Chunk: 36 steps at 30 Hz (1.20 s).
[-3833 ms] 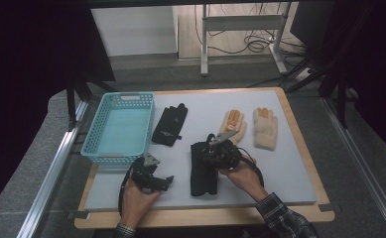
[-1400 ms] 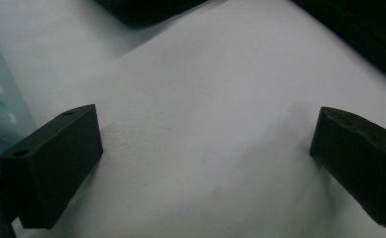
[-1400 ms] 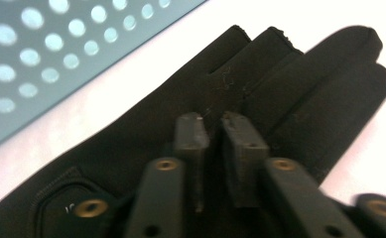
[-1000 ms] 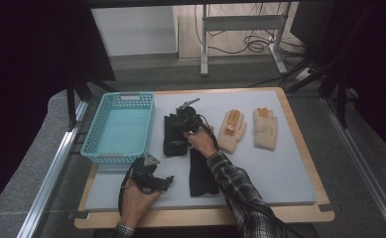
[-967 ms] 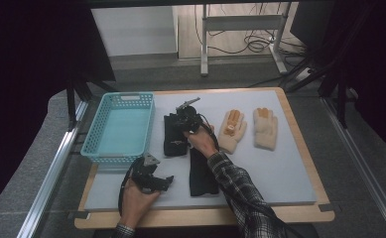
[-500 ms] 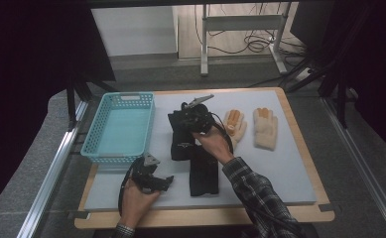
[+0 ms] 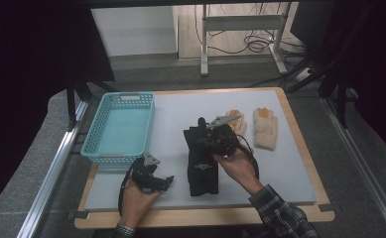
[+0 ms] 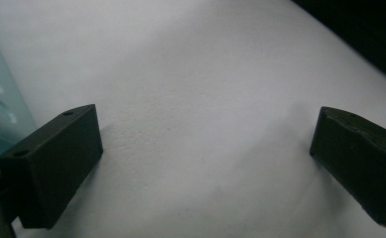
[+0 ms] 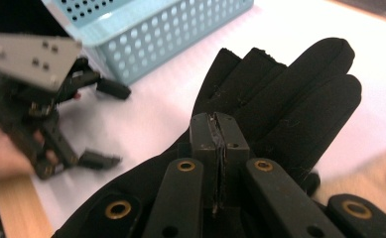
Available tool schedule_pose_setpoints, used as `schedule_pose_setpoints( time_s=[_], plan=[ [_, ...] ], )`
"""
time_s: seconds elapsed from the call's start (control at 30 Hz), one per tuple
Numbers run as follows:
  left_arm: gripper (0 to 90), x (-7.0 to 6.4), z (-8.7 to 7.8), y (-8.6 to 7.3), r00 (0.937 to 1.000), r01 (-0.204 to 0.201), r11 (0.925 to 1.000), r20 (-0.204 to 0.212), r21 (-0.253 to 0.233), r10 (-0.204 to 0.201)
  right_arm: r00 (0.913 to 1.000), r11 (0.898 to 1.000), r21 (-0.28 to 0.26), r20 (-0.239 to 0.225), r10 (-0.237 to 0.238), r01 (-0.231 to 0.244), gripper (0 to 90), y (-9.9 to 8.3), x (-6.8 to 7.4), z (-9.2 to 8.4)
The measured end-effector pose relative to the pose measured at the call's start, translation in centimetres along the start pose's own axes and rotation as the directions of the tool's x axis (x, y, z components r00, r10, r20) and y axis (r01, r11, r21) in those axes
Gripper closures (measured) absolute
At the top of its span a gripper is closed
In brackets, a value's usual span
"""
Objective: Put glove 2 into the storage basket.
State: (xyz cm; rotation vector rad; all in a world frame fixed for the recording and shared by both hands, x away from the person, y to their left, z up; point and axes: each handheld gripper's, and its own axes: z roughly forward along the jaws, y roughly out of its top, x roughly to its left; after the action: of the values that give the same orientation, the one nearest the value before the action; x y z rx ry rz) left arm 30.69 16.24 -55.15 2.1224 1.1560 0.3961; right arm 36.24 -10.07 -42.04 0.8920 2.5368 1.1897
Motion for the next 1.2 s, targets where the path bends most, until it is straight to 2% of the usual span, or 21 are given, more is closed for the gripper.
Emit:
schedule_pose_setpoints(
  time_s=[0.2, 0.3, 0.37, 0.43, 0.5, 0.6, 0.67, 0.73, 0.83, 0.93, 0.97, 1.0, 1.07, 1.1, 1.13, 1.2],
  plan=[
    [0.0, 0.0, 0.0, 0.0, 1.0000, 0.000, 1.0000, 0.000, 0.000, 0.000, 0.9991, 1.000, 0.009, 0.034, 0.023, -0.024, 87.5, -2.1, 0.2, -0.3],
    [0.0, 0.0, 0.0, 0.0, 1.0000, 0.000, 1.0000, -0.001, -0.001, 0.000, 0.9969, 0.997, 0.022, 0.012, 0.078, -0.078, 87.5, -3.8, -0.4, 1.3],
    [0.0, 0.0, 0.0, 0.0, 1.0000, 0.000, 1.0000, -0.001, -0.002, 0.000, 0.9965, 0.996, 0.022, 0.011, 0.083, -0.083, 87.5, -4.0, -0.4, 1.7],
    [0.0, 0.0, 0.0, 0.0, 1.0000, 0.000, 1.0000, -0.001, 0.000, 0.000, 0.9947, 0.995, 0.036, 0.041, 0.095, -0.096, 87.3, -4.8, -0.5, 2.7],
    [0.0, 0.0, 0.0, 0.0, 1.0000, 0.000, 1.0000, -0.001, -0.001, 0.000, 0.9931, 0.993, 0.037, 0.034, 0.112, -0.113, 86.8, -5.4, -0.6, 3.3],
    [0.0, 0.0, 0.0, 0.0, 1.0000, -0.004, 1.0000, -0.001, 0.003, 0.004, 0.9926, 0.993, 0.043, 0.046, 0.112, -0.114, 84.7, -6.1, -0.6, 4.1],
    [0.0, 0.0, 0.0, 0.0, 1.0000, -0.004, 1.0000, -0.001, 0.003, 0.004, 0.9931, 0.992, 0.055, 0.029, 0.113, -0.115, 75.9, -6.6, -0.7, 4.7],
    [0.0, 0.0, 0.0, 0.0, 1.0000, -0.004, 1.0000, -0.001, 0.003, 0.004, 0.9951, 0.994, 0.044, 0.026, 0.096, -0.097, 60.4, -6.7, -0.9, 4.7],
    [0.0, 0.0, 0.0, 0.0, 1.0000, 0.000, 1.0000, -0.001, -0.001, 0.000, 0.9963, 0.997, 0.010, 0.035, 0.078, -0.079, 53.2, -6.1, -1.4, 3.3],
    [0.0, 0.0, 0.0, 0.0, 1.0000, 0.000, 1.0000, -0.001, 0.000, 0.000, 0.9969, 0.998, 0.002, 0.049, 0.061, -0.061, 53.0, -6.0, -2.0, 2.3],
    [0.0, 0.0, 0.0, 0.0, 1.0000, 0.000, 1.0000, 0.000, 0.000, 0.000, 0.9964, 0.999, 0.000, 0.065, 0.053, -0.053, 56.9, -6.3, -2.8, 1.3],
    [0.0, 0.0, 0.0, 0.0, 1.0000, 0.000, 1.0000, 0.000, 0.000, 0.000, 0.9964, 0.999, 0.000, 0.065, 0.053, -0.053, 56.9, -6.3, -2.8, 1.3],
    [0.0, 0.0, 0.0, 0.0, 1.0000, -0.004, 1.0000, 0.000, 0.004, 0.004, 0.9964, 0.998, 0.013, 0.056, 0.063, -0.064, 67.7, -7.1, -3.5, 0.7],
    [0.1, 0.0, 0.0, 0.0, 1.0000, -0.004, 1.0000, 0.000, 0.004, 0.004, 0.9965, 0.997, 0.035, 0.046, 0.070, -0.071, 79.2, -8.2, -3.9, 0.4],
    [0.1, 0.0, 0.0, 0.0, 1.0000, 0.003, 1.0000, 0.001, 0.003, -0.003, 0.9965, 0.997, 0.035, 0.046, 0.070, -0.071, 79.2, -8.2, -3.9, 0.4],
    [0.1, 0.0, 0.0, 0.0, 1.0000, -0.001, 1.0000, -0.001, 0.004, 0.001, 0.9969, 0.996, 0.050, 0.036, 0.070, -0.072, 84.6, -9.3, -4.0, 0.3]
  ],
)
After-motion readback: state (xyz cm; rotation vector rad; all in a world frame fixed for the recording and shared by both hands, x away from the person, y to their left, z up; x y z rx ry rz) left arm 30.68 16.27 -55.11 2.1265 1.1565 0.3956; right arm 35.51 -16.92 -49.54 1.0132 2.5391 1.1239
